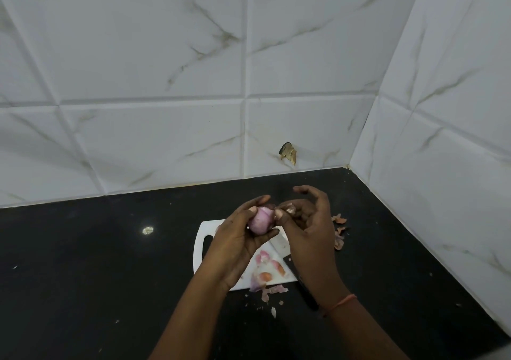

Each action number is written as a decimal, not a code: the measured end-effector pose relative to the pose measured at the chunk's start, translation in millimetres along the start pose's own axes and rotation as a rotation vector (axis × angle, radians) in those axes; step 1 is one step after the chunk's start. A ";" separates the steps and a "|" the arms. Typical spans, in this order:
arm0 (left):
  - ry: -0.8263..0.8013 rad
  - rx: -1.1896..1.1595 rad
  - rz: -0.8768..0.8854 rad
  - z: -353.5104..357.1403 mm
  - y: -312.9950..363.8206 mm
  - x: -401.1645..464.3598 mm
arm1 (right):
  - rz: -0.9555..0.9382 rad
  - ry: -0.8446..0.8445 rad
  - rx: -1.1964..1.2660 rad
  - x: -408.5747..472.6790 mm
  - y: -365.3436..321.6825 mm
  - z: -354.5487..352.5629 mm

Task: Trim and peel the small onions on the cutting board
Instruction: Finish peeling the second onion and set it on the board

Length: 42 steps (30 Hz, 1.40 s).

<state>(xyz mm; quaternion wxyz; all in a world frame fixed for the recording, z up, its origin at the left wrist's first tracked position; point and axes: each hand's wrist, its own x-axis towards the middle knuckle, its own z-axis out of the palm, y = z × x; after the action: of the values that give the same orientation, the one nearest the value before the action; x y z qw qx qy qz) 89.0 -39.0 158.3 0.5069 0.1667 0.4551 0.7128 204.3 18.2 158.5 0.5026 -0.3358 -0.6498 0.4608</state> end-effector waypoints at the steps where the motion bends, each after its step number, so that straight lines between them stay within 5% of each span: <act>1: -0.001 -0.009 0.013 0.1 -1.0 0.5 | 0.017 0.006 0.031 0.4 -0.6 0.3; 9: -0.027 -0.111 0.104 5.9 -5.0 2.6 | 0.211 -0.009 0.338 3.8 -2.4 0.0; 15: -0.071 -0.187 0.159 -0.2 -5.3 5.5 | 0.016 -0.107 0.089 -3.2 -9.5 1.9; 21: -0.108 0.185 0.271 -9.5 -16.3 6.9 | -0.090 -0.012 -0.060 -0.8 -14.7 4.1; 31: -0.215 -0.220 0.227 -7.6 -28.2 11.3 | 0.202 0.069 0.307 4.7 -6.6 4.7; 36: -0.100 0.427 0.141 -10.0 -24.3 9.4 | 0.103 0.059 0.253 0.9 -7.5 7.9; 42: -0.184 0.223 0.112 -8.4 -27.5 5.4 | 0.114 0.066 0.318 -0.3 -6.1 10.0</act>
<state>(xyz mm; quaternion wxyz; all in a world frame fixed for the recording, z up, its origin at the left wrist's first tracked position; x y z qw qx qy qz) 96.5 -36.3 130.1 0.4844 0.3117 0.4729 0.6667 194.9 13.2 163.4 0.5438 -0.3031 -0.5317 0.5742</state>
